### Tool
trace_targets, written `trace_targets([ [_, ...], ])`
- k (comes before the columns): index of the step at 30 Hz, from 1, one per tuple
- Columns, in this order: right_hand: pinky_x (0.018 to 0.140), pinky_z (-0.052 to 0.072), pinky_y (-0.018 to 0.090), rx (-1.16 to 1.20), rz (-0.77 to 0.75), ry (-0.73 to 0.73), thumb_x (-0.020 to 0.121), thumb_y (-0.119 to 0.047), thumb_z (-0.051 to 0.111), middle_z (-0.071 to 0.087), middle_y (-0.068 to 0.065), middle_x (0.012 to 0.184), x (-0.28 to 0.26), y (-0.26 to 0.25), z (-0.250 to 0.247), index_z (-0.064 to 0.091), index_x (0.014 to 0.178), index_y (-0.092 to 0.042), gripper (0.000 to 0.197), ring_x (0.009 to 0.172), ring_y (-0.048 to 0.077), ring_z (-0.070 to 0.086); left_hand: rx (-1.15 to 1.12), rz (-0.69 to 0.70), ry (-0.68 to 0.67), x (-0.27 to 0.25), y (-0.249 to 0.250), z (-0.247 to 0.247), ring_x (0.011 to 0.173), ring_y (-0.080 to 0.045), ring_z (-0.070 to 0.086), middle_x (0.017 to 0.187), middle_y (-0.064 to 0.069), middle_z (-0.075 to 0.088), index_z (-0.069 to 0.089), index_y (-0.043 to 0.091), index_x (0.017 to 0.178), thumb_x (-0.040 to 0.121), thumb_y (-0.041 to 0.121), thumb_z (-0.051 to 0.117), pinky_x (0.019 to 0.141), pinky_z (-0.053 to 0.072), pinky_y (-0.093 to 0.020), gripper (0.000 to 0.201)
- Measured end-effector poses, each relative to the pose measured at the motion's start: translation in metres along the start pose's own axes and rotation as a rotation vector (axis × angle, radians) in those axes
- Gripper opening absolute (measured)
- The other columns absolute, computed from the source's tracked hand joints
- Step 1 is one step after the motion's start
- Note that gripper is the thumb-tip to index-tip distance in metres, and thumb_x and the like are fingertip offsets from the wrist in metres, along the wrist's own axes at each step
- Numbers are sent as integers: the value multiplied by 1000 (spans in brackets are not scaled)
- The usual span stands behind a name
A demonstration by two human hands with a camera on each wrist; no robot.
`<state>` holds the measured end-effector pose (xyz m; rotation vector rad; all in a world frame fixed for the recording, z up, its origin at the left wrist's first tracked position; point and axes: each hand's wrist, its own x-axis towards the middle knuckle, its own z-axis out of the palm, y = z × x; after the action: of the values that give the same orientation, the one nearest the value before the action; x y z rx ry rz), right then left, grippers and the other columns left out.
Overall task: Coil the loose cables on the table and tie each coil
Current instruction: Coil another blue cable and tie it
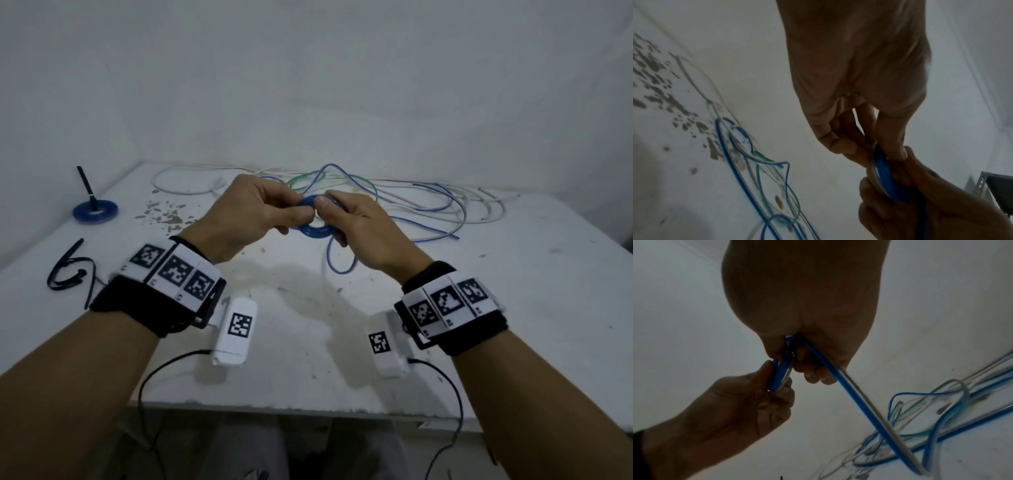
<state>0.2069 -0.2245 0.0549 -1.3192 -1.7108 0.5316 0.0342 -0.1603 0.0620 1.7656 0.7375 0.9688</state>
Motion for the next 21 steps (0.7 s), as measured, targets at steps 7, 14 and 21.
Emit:
trace_targets([
  [7, 57, 38, 40, 435, -49, 473, 104, -35, 39, 45, 6, 68, 2, -19, 37, 50, 83, 1, 44, 62, 20, 41, -588, -30, 103, -1, 10, 33, 76, -17, 72, 81, -6, 76, 76, 6, 85, 85, 8, 62, 70, 57, -24, 14],
  [14, 57, 31, 25, -158, -87, 98, 106, -29, 41, 43, -12, 53, 4, -11, 5, 45, 62, -30, 44, 52, 5, 39, -130, -34, -96, -3, 4, 3, 70, -10, 64, 74, 1, 72, 74, 6, 89, 83, 11, 69, 67, 52, -23, 9],
  [21, 55, 36, 34, 574, 105, 468, 106, -40, 36, 40, 9, 68, 1, -23, 34, 45, 74, -10, 45, 65, 23, 37, -534, -14, 93, -3, 10, 34, 73, -16, 71, 79, -5, 76, 78, 12, 76, 85, 11, 63, 69, 57, -25, 17],
])
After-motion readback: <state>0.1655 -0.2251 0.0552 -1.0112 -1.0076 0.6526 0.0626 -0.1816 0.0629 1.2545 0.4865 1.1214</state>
